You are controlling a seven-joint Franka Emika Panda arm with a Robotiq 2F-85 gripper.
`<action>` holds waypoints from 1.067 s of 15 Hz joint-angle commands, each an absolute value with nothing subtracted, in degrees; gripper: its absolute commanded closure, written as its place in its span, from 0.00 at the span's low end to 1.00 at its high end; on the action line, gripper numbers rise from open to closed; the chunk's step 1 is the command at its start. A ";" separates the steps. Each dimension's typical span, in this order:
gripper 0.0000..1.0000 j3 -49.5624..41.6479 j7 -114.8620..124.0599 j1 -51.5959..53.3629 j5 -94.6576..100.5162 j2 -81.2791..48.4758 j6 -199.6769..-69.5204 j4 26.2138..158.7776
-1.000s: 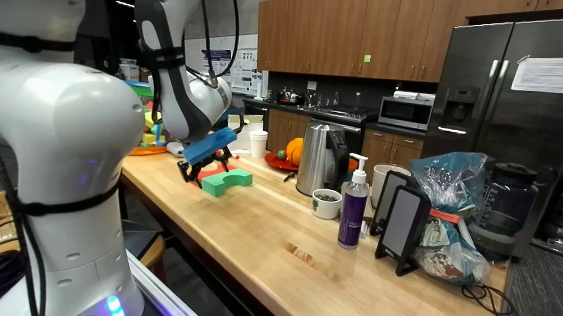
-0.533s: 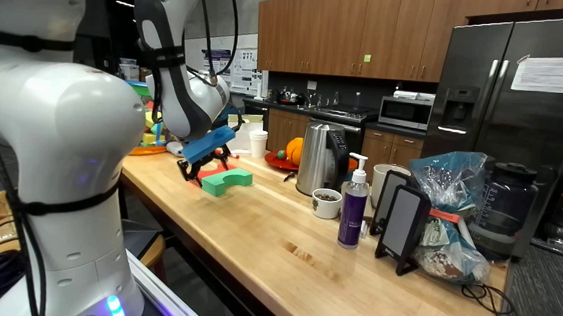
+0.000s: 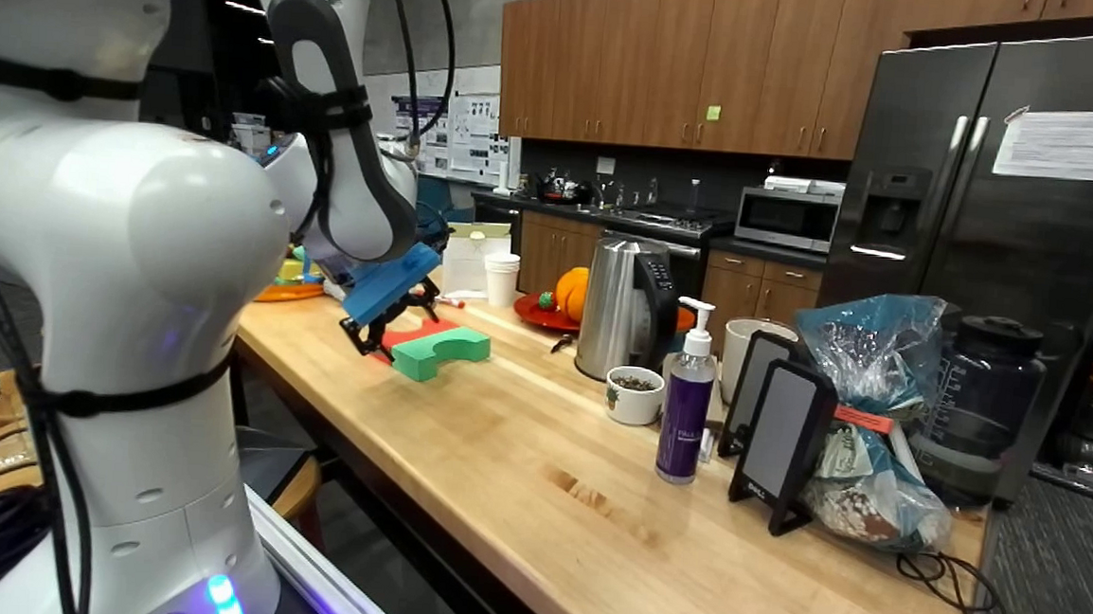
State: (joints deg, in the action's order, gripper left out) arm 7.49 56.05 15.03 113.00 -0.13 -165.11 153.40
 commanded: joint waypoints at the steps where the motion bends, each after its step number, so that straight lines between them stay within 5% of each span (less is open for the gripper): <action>1: 0.00 8.25 63.34 15.75 119.28 -2.97 -162.16 152.67; 16: 0.00 14.95 75.61 14.27 129.93 -8.27 -139.92 152.77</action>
